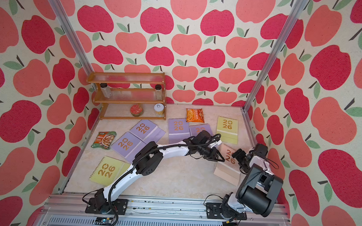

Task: Stack the calendars
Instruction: Pick up the calendar at the center of the board, then place the calendar at the center of the board.

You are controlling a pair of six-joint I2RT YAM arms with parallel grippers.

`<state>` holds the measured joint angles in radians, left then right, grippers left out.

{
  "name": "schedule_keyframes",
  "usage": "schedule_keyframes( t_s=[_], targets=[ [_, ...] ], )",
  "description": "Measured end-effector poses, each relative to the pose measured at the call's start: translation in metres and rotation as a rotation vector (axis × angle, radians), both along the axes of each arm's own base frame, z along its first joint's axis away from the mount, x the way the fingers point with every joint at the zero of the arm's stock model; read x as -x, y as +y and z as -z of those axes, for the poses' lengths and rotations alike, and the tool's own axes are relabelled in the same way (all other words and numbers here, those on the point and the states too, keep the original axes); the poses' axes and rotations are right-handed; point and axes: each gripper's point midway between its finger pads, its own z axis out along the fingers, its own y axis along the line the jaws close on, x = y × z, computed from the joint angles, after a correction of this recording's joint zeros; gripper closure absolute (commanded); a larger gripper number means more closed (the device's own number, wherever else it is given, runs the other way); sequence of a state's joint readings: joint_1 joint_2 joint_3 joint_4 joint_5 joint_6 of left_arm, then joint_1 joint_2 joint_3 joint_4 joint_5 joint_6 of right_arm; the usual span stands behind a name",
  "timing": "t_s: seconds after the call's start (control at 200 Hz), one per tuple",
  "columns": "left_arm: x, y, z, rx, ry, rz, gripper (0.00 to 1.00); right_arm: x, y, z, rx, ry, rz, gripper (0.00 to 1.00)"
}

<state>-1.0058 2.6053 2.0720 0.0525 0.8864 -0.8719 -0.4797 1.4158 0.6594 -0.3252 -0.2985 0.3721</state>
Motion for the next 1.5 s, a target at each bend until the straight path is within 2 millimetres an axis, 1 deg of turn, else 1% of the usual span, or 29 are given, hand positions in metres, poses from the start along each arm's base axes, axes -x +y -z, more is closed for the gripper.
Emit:
schedule_keyframes(
  t_s=[0.07,0.16,0.35,0.415,0.505,0.575,0.65,0.72,0.79,0.91,0.975,1.065,1.13,1.231,1.321,1.426,1.501],
  targets=[
    [-0.003,0.004,0.007,-0.024,0.011,-0.016,1.00,0.000,0.001,0.000,-0.002,-0.002,-0.001,0.15],
    [-0.006,0.010,0.017,-0.050,0.026,-0.027,1.00,0.001,0.002,-0.001,-0.006,-0.004,-0.005,0.15],
    [-0.012,0.015,0.021,-0.040,0.025,-0.034,1.00,0.010,0.008,-0.003,-0.016,0.012,-0.009,0.11],
    [-0.014,0.020,0.023,-0.043,0.029,-0.039,1.00,0.013,0.009,-0.010,-0.011,0.003,-0.010,0.11],
    [-0.018,0.028,0.016,-0.039,0.029,-0.045,1.00,0.013,0.010,-0.027,0.014,-0.043,-0.016,0.11],
    [-0.025,0.034,0.005,-0.029,0.019,-0.057,1.00,0.011,0.011,-0.044,0.031,-0.094,-0.028,0.10],
    [-0.035,0.045,-0.011,-0.015,-0.005,-0.073,1.00,0.005,0.013,-0.062,0.042,-0.161,-0.053,0.09],
    [-0.045,0.058,-0.028,-0.003,-0.031,-0.090,1.00,-0.001,0.019,-0.075,0.027,-0.222,-0.079,0.08],
    [-0.057,0.074,-0.050,0.012,-0.065,-0.109,1.00,-0.008,0.027,-0.086,-0.006,-0.283,-0.112,0.09],
    [-0.074,0.103,-0.093,0.052,-0.138,-0.129,1.00,-0.024,0.044,-0.107,-0.082,-0.424,-0.187,0.13],
    [-0.081,0.120,-0.116,0.071,-0.182,-0.138,1.00,-0.031,0.056,-0.118,-0.121,-0.494,-0.236,0.14],
    [-0.084,0.144,-0.142,0.091,-0.235,-0.141,1.00,-0.038,0.074,-0.133,-0.165,-0.574,-0.313,0.13],
    [-0.084,0.160,-0.156,0.102,-0.265,-0.142,1.00,-0.044,0.086,-0.145,-0.195,-0.632,-0.371,0.13],
    [-0.084,0.187,-0.168,0.112,-0.284,-0.149,1.00,-0.052,0.102,-0.161,-0.251,-0.716,-0.447,0.11],
    [-0.085,0.211,-0.168,0.110,-0.270,-0.169,1.00,-0.061,0.109,-0.173,-0.302,-0.786,-0.488,0.08],
    [-0.088,0.240,-0.162,0.096,-0.238,-0.206,1.00,-0.071,0.115,-0.177,-0.375,-0.844,-0.512,0.08],
    [-0.091,0.257,-0.162,0.093,-0.230,-0.232,1.00,-0.076,0.130,-0.176,-0.436,-0.858,-0.556,0.08]
  ],
)
